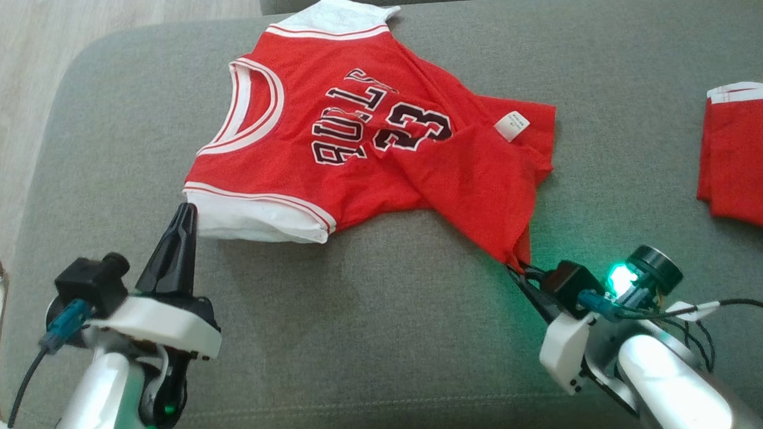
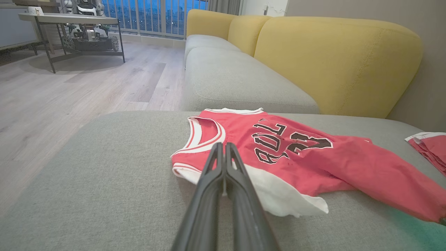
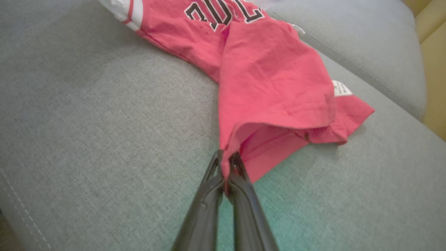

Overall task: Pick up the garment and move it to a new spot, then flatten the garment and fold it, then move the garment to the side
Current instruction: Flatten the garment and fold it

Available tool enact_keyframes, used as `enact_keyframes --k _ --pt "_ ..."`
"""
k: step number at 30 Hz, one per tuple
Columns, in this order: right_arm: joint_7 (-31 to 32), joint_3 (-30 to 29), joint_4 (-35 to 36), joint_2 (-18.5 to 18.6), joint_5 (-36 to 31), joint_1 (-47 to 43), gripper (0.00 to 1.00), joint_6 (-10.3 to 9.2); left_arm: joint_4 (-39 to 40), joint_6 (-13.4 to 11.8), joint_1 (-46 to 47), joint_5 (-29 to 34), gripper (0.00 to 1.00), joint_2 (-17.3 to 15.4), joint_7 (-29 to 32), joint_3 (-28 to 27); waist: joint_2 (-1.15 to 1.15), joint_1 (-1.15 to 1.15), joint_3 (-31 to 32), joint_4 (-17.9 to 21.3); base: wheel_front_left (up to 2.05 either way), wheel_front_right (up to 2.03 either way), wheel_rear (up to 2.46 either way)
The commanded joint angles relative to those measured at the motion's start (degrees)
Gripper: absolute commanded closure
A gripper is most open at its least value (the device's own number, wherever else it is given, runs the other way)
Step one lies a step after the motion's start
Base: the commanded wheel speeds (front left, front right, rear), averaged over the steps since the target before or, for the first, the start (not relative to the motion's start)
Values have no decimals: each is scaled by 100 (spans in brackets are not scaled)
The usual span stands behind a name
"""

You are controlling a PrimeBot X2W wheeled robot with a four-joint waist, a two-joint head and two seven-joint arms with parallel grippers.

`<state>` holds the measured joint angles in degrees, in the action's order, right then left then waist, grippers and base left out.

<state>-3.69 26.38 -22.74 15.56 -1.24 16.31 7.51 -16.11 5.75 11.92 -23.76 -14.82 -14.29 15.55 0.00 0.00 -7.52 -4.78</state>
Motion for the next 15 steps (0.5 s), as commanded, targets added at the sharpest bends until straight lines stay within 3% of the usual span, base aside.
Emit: enact_keyframes --k 1,9,15 --pt "4 63 95 78 92 -14 0 -2 155 10 148 58 100 -113 -71 -249 0 0 11 -1 0 0 0" --pt "74 -459 215 -104 786 -255 0 -2 168 -21 97 66 100 -110 -71 -271 0 0 88 44 0 0 0" --pt "204 -2042 769 -899 1447 -790 0 -2 227 -62 1 60 100 -88 -71 -298 0 0 172 116 0 0 0"
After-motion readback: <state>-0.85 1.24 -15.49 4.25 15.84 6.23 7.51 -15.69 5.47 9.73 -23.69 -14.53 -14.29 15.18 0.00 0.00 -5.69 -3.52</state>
